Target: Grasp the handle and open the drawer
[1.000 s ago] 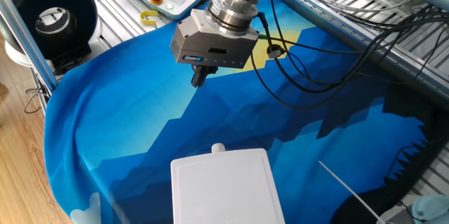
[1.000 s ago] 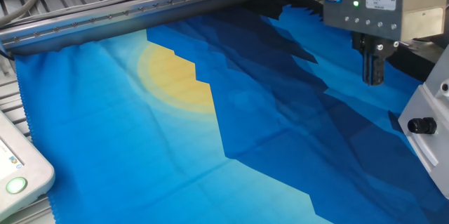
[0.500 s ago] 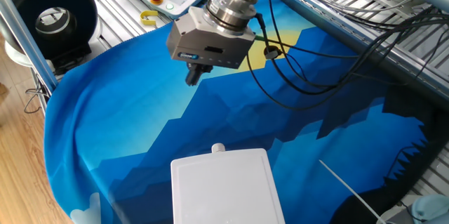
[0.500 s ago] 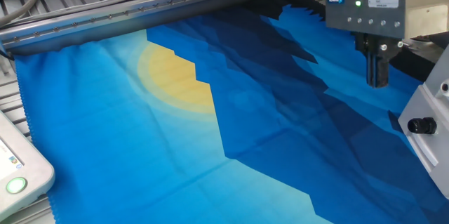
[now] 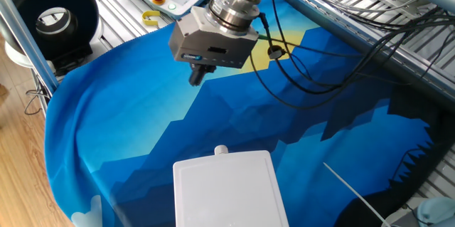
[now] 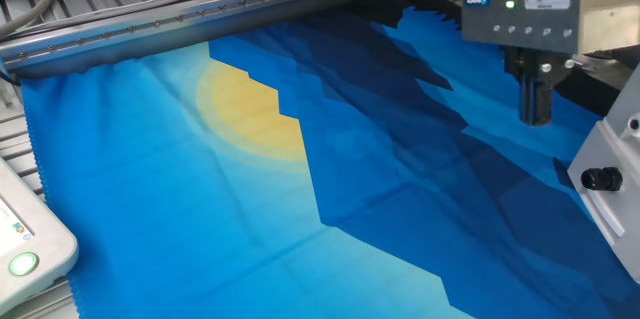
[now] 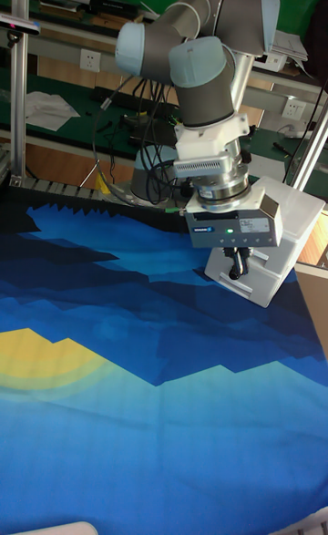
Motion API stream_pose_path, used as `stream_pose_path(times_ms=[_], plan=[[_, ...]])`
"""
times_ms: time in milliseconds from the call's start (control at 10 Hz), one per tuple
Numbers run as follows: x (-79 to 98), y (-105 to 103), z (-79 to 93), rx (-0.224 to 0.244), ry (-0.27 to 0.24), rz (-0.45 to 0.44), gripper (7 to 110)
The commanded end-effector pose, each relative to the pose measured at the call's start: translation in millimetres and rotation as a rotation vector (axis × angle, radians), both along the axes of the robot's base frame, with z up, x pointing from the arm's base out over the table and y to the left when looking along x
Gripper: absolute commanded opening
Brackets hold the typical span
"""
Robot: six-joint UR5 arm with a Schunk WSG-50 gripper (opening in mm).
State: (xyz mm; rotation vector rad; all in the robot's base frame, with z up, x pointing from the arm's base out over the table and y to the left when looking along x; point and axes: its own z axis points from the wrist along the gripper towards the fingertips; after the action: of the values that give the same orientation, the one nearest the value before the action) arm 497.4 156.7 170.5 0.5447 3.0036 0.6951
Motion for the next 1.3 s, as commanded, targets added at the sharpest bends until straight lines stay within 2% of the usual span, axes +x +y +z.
stream_pose_path(times_ms=[0, 200, 300, 400, 500, 600, 800, 900, 1000, 1100, 1200], plan=[[-11.9, -23.0, -8.1, -0.099, 0.031, 0.054, 7], [-18.0, -14.0, -4.8, -0.059, 0.065, 0.034, 7], [-10.6, 3.1, 3.0, 0.018, 0.05, -0.003, 7], [-13.9, 7.6, 11.8, 0.061, 0.056, -0.01, 7], [-30.2, -4.7, 17.5, 0.045, 0.081, 0.011, 7], [-45.4, -5.5, 22.2, 0.059, 0.087, 0.014, 7], [-67.4, 2.2, 21.9, 0.1, 0.043, -0.012, 7], [-70.1, 22.9, 30.9, 0.206, 0.014, -0.091, 7], [-74.5, 31.5, 32.8, 0.248, -0.015, -0.127, 7], [-84.7, 36.5, 28.2, 0.256, -0.025, -0.146, 7], [-86.9, 44.0, 26.9, 0.279, -0.037, -0.165, 7]])
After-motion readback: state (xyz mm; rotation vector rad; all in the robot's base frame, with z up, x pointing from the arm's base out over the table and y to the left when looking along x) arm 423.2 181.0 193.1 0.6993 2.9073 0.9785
